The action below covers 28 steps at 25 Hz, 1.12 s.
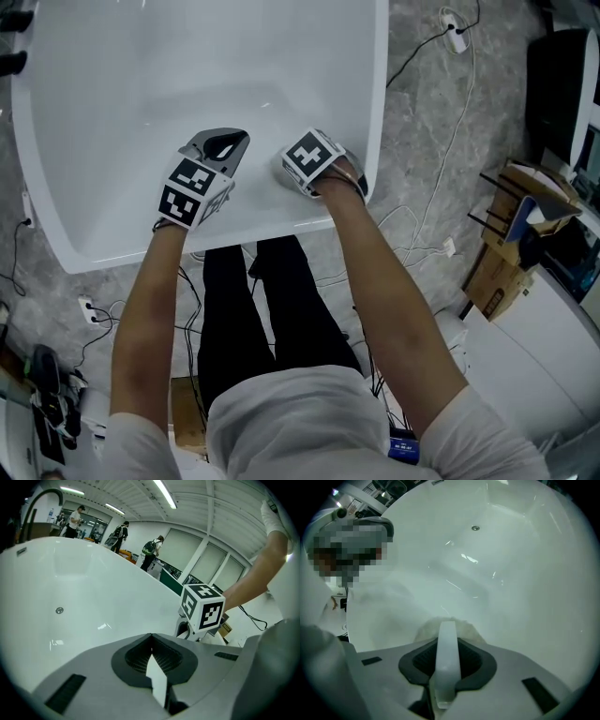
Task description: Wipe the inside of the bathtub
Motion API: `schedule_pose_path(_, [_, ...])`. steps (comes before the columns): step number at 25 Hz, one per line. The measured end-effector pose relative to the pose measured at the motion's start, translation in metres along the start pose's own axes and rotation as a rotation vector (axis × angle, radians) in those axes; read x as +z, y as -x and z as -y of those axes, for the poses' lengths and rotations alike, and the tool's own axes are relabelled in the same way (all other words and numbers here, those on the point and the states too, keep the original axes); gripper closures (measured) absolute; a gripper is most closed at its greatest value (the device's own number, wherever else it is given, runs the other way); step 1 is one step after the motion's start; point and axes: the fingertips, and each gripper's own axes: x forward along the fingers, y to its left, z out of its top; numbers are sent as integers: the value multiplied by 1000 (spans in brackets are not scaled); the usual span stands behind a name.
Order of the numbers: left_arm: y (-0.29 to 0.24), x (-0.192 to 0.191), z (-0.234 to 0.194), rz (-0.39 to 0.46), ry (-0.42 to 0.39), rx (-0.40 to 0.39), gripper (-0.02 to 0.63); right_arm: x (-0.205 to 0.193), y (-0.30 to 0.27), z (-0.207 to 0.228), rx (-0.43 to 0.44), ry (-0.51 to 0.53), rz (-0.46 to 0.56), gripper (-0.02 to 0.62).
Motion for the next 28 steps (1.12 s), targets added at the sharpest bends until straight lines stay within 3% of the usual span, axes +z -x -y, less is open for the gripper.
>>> schedule_pose_path(9, [-27, -14, -34, 5, -17, 9, 595, 38, -54, 25, 11, 14, -8, 501])
schedule_pose_path(14, [-51, -23, -57, 4, -40, 17, 595, 64, -88, 47, -6, 73, 8, 502])
schedule_pose_path(28, [-58, -93, -132, -89, -3, 89, 595, 128, -157, 66, 7, 218, 129, 502])
